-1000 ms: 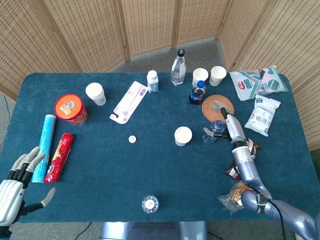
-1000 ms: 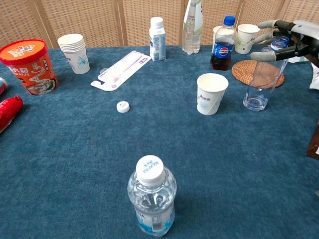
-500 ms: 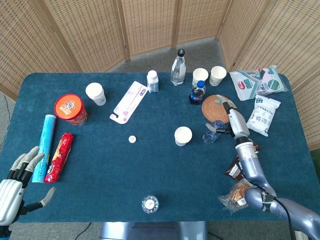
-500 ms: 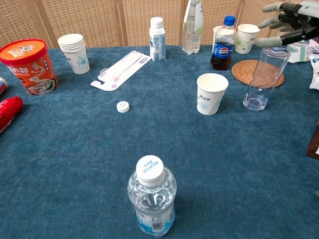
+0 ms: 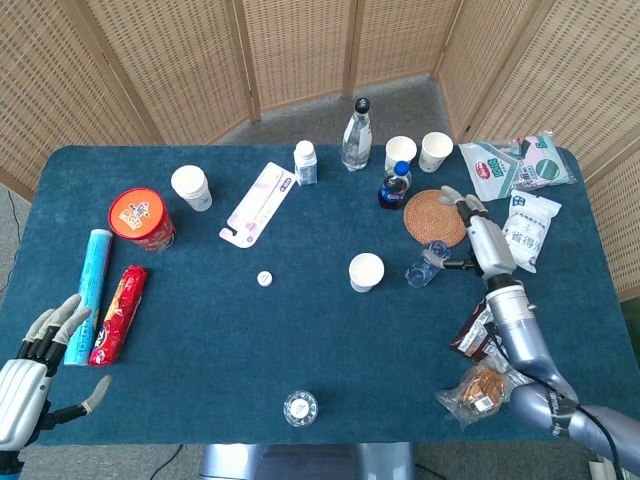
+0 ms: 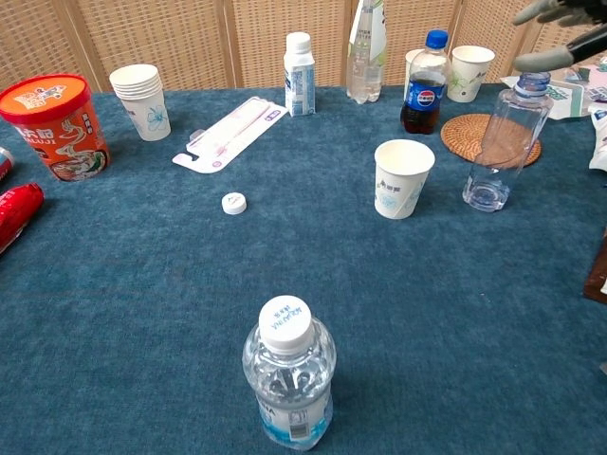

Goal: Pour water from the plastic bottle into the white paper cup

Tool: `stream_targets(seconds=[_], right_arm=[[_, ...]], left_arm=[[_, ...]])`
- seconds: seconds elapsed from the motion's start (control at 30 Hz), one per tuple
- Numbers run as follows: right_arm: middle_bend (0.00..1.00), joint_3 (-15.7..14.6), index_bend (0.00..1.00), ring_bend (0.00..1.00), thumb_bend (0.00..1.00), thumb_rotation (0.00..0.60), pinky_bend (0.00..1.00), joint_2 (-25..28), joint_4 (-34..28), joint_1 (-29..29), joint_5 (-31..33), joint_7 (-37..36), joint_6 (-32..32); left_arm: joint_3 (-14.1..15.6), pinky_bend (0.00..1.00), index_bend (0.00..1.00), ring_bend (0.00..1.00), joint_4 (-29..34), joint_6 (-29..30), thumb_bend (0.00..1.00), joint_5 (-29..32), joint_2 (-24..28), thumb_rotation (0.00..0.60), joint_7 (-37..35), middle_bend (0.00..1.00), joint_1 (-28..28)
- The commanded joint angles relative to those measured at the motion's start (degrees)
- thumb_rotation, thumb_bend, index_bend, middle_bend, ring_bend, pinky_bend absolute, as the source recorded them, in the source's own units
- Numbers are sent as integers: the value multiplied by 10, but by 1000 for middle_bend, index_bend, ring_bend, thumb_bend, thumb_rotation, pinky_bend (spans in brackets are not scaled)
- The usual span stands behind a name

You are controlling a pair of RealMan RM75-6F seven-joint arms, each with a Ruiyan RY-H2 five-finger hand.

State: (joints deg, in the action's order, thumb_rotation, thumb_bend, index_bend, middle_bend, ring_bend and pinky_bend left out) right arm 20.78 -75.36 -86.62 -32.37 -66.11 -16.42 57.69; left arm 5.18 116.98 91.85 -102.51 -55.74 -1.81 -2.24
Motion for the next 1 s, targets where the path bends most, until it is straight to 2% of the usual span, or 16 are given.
stream_targets(seconds=[0.03,0.27,0.53,1.0], right_arm=[[224,-8,88,103,267,594,0,26,-28,20,-5,20,24],[243,-35,210,128,284,600,0,70,-70,66,-23,56,77],[283,-82,253,149,300,600,0,104,-92,130,-51,115,154],[362,-157,344,202,300,600,0,98,-90,235,-100,279,295]], left_arm=[[0,0,51,0,-1,0,389,1,0,441,-1,23,0],[2,0,51,0,-5,-2,389,6,1,443,-6,24,-1],[2,0,51,0,-14,-3,390,14,-1,446,-12,26,-1],[8,0,57,0,-25,-7,389,17,-18,445,-13,31,-5]])
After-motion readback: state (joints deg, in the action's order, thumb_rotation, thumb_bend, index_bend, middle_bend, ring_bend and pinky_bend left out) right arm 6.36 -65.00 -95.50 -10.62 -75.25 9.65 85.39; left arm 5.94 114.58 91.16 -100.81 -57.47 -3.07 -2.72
